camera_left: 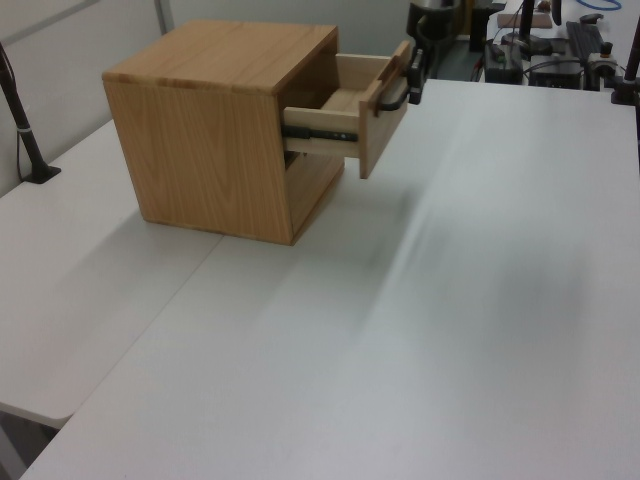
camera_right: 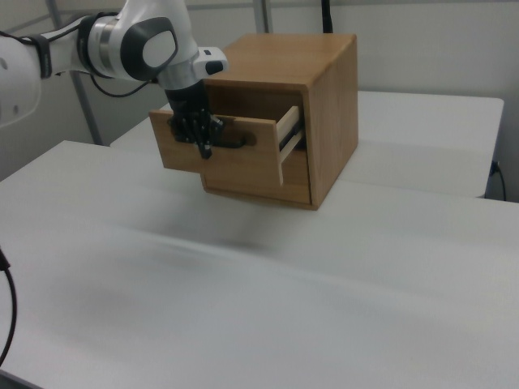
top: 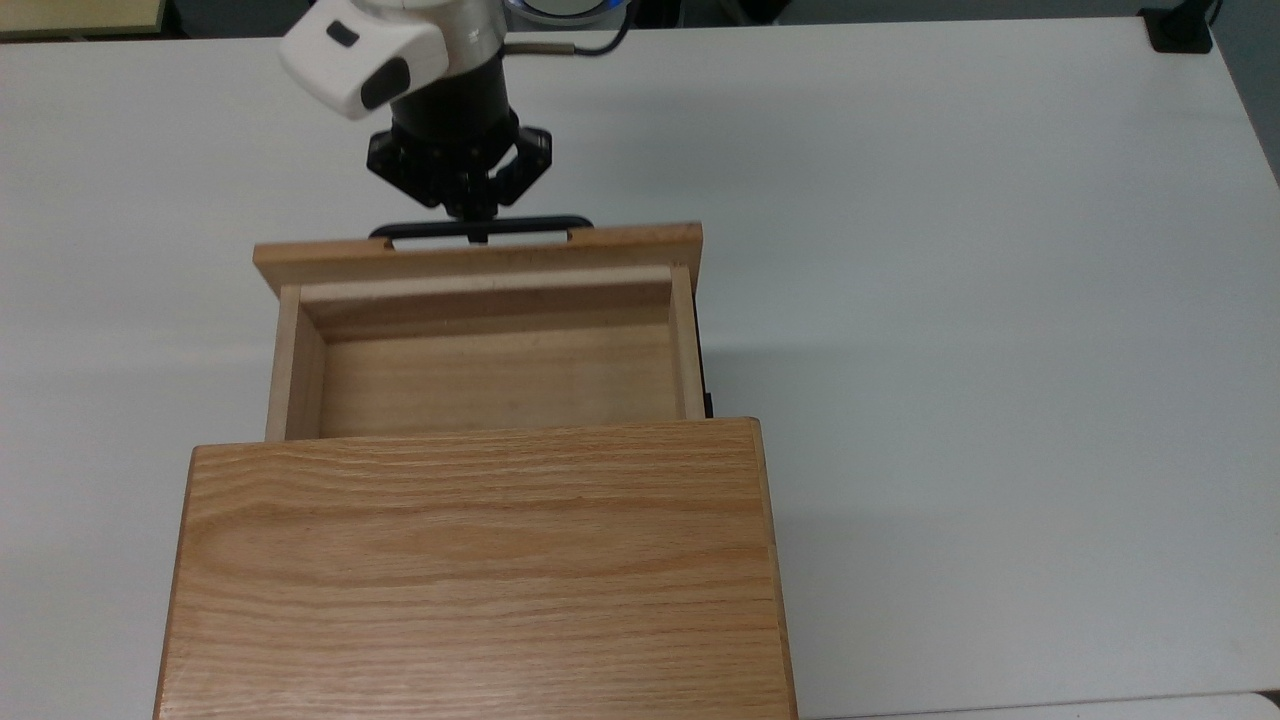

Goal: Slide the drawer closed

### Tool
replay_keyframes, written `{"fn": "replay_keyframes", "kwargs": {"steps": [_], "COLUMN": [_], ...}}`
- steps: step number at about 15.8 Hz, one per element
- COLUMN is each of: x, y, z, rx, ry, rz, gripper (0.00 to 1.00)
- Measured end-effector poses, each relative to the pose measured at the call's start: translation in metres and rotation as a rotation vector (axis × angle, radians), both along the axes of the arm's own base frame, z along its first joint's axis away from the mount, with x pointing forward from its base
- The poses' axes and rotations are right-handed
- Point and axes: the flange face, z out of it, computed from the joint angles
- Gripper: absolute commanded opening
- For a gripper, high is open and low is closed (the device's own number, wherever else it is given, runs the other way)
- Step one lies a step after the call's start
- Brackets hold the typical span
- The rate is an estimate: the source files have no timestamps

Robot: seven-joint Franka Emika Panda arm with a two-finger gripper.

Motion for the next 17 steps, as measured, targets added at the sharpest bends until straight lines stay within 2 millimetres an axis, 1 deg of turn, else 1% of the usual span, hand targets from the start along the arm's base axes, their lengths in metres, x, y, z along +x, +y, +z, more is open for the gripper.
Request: {"fn": "replay_keyframes", "kwargs": {"steps": [3, 7, 10, 14, 17], "x": [0.025, 0.057, 0.077, 0.091, 0.094], "y": [0.006, 0.015, 0.018, 0.018, 0.018], "z": [-0.005, -0.020, -0.025, -0.029, -0.032], "rx": [0.000, 0.009, 0.026, 0.047, 0.050], "ry": [-0.071, -0.170, -0.262, -0.365, -0.392], "rz": [-0.021, -0.070, -0.124, -0.179, -0.201], "gripper": [0.00, 0.00, 0.00, 0.00, 0.00]}}
